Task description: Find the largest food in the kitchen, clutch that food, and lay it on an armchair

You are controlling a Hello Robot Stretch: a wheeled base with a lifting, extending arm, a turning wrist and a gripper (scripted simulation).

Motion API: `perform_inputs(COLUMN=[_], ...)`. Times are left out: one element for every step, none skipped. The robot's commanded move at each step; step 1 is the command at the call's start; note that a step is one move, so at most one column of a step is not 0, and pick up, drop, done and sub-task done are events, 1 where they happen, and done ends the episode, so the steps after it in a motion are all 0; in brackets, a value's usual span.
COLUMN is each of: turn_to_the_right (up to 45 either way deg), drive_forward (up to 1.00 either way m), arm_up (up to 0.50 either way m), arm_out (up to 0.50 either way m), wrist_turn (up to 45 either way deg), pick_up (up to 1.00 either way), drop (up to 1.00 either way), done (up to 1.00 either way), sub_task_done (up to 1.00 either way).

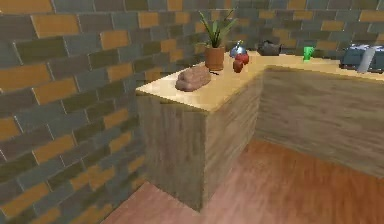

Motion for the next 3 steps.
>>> perform_inputs(turn_to_the_right=[42.0,0.0,3.0], drive_forward=[0.0,1.0,0.0], arm_up=[0.0,0.0,0.0], arm_out=[0.0,0.0,0.0], wrist_turn=[0.0,0.0,0.0], pick_up=[0.0,0.0,0.0], drop=[0.0,0.0,0.0], done=[0.0,0.0,0.0], sub_task_done=[0.0,0.0,0.0])
